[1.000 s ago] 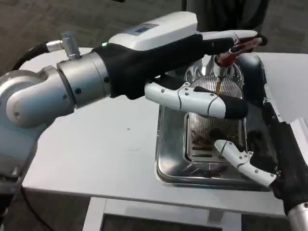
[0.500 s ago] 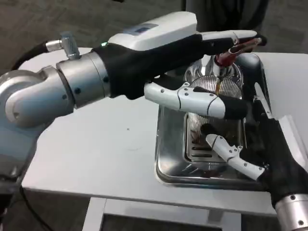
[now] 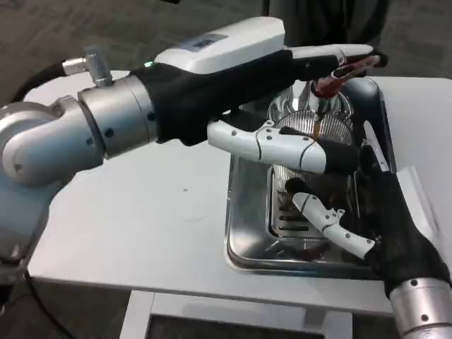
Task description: Grasp the cup under the faucet to collect the drink, then remove the cup.
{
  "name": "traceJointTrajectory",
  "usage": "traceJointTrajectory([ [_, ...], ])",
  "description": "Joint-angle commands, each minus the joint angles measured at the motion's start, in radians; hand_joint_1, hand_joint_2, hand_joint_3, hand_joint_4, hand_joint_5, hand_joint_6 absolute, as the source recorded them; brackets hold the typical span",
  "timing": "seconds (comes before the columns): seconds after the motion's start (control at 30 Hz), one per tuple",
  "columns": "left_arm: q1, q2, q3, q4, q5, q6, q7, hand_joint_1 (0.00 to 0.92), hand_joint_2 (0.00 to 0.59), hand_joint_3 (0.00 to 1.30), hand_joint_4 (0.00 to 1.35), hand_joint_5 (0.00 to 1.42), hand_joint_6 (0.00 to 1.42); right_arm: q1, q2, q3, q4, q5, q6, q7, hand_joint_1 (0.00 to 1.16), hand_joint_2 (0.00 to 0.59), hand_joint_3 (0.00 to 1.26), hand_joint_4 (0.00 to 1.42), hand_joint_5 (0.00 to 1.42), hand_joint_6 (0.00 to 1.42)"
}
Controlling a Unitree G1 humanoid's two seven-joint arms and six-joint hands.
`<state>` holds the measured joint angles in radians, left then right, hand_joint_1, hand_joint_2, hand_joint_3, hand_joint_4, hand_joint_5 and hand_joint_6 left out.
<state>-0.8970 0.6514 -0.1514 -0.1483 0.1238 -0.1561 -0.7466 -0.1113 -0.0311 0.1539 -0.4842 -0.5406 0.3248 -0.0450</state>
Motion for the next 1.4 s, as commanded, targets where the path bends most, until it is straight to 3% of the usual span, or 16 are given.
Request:
traceJointTrajectory([
  [0.03,0.041,0.025,-0.023,0.004,0.011,-0.007,-0.044,0.063,0.084,0.12,0.07,0.16,0.16,-0.002,0.012,0.006,0.008,0.002,0.009,-0.009,0.57,0.254,0.0,0.0,0.0,0.08],
  [0.7,0.045,0.019,-0.017,0.026,0.0,-0.026,-0.037,0.063,0.084,0.12,0.07,0.16,0.16,-0.026,0.016,0.005,0.026,0.001,0.006,-0.011,0.56,0.258,0.0,0.0,0.0,0.08],
  [1.4,0.075,-0.045,0.098,0.083,-0.136,-0.071,0.048,0.087,0.098,0.14,0.11,0.21,0.21,-0.022,0.016,-0.007,0.023,0.001,0.008,-0.012,0.56,0.258,0.0,0.0,0.0,0.09],
])
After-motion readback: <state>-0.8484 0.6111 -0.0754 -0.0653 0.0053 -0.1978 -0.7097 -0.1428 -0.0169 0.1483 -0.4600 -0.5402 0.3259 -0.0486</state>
